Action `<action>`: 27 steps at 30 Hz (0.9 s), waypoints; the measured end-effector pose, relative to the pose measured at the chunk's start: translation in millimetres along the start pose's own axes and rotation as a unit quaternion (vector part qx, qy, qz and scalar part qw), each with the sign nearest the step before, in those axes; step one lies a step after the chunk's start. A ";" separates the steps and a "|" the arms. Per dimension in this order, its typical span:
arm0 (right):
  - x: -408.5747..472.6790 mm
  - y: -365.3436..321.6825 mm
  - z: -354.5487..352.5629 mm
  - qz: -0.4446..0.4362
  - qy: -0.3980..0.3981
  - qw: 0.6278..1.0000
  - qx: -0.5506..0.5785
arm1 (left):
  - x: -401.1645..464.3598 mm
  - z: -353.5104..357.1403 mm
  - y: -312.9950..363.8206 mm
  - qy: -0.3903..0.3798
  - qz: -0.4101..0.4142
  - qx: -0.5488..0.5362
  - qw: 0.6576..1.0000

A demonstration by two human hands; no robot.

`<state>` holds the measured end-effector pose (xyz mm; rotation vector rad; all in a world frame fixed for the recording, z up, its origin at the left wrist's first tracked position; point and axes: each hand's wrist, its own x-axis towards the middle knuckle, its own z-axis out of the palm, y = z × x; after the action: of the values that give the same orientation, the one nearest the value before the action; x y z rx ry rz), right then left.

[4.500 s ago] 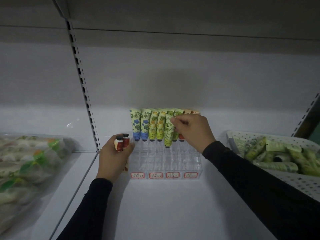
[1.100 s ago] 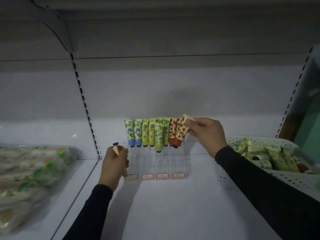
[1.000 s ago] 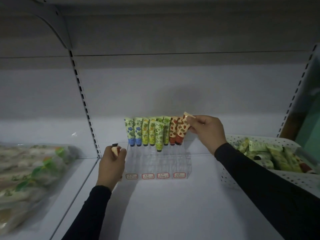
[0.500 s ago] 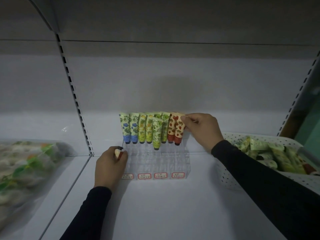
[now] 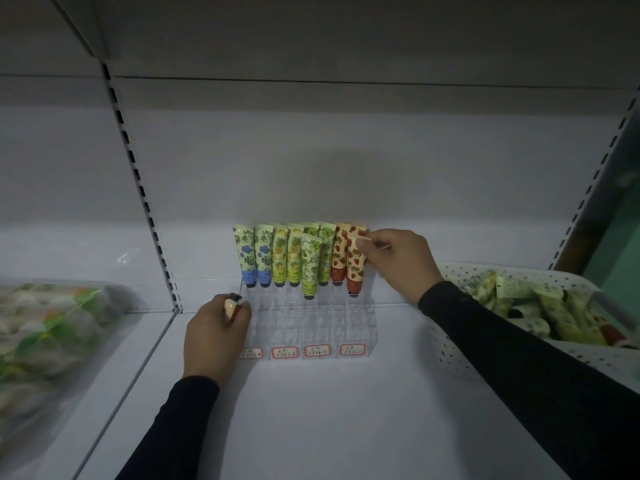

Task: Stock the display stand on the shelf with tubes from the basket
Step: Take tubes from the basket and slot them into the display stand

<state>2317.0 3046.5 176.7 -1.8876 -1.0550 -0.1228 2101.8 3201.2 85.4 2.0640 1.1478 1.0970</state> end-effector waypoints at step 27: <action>-0.3 -10.6 14.7 -0.060 0.014 0.997 -0.050 | 0.6 1.2 -2.5 -0.006 -0.004 0.007 1.000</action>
<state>2304.5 3059.6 175.6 -1.9052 -1.1617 -0.2750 2101.9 3202.9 83.2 2.0731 1.1596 1.0739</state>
